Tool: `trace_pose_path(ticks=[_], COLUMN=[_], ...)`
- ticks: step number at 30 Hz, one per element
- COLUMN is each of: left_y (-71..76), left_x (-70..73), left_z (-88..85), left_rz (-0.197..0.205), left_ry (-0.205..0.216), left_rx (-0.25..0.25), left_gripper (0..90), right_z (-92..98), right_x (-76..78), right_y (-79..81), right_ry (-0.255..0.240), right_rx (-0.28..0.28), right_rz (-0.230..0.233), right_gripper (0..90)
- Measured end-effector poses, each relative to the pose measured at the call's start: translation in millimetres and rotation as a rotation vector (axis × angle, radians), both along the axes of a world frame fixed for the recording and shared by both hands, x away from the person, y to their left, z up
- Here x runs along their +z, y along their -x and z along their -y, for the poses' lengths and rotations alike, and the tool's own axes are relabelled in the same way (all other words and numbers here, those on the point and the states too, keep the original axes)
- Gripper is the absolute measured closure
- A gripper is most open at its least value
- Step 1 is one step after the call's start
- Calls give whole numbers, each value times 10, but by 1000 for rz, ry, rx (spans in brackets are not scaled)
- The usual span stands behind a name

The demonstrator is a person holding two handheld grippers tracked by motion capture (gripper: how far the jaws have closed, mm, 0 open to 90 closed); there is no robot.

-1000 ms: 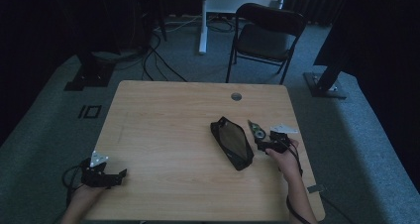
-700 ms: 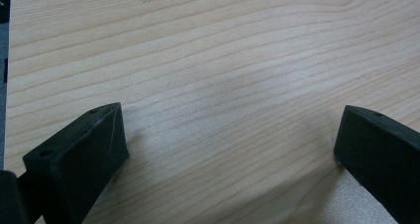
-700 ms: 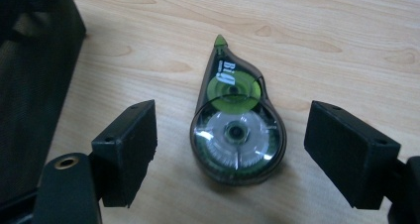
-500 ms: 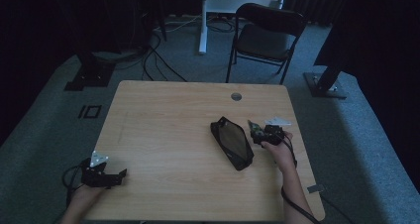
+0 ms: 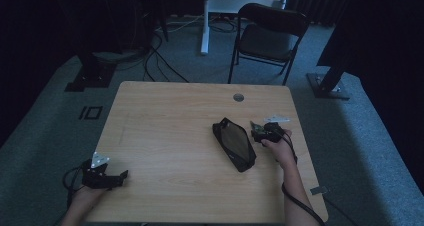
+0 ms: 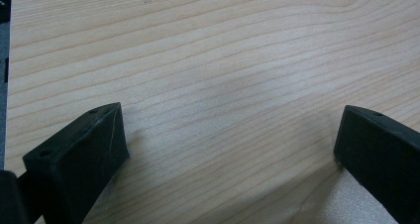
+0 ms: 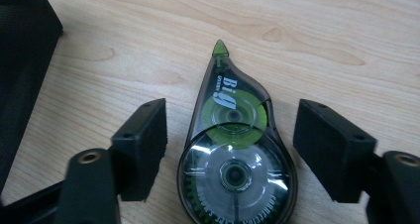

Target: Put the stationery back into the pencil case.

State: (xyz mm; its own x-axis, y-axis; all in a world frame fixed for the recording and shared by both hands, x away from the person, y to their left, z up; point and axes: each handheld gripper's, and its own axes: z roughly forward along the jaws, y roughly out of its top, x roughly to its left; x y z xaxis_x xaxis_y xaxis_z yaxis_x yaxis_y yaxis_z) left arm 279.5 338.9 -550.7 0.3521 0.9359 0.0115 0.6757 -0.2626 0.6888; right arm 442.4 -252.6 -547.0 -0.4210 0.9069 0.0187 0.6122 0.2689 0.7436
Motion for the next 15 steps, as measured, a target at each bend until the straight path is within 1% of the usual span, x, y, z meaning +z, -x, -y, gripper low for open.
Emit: trace_pose_path(ticks=[2,6,9,13,15], left_y=[0,0,0,0,0], left_x=[0,0,0,0,0], left_z=[0,0,0,0,0], left_rz=[0,0,0,0,0], left_ry=[0,0,0,0,0], left_rx=[0,0,0,0,0], left_gripper=[0,0,0,0,0], right_z=[-13,-37,-60,-73,-83], right_x=[-14,-26,-23,-10,10], right_y=[-13,-20,0,12,15], right_ry=[3,14,11,16,31], right_rx=[6,15,30,19,17], right_rz=[-7,12,21,11,1], right_gripper=[310,339,437,447,462])
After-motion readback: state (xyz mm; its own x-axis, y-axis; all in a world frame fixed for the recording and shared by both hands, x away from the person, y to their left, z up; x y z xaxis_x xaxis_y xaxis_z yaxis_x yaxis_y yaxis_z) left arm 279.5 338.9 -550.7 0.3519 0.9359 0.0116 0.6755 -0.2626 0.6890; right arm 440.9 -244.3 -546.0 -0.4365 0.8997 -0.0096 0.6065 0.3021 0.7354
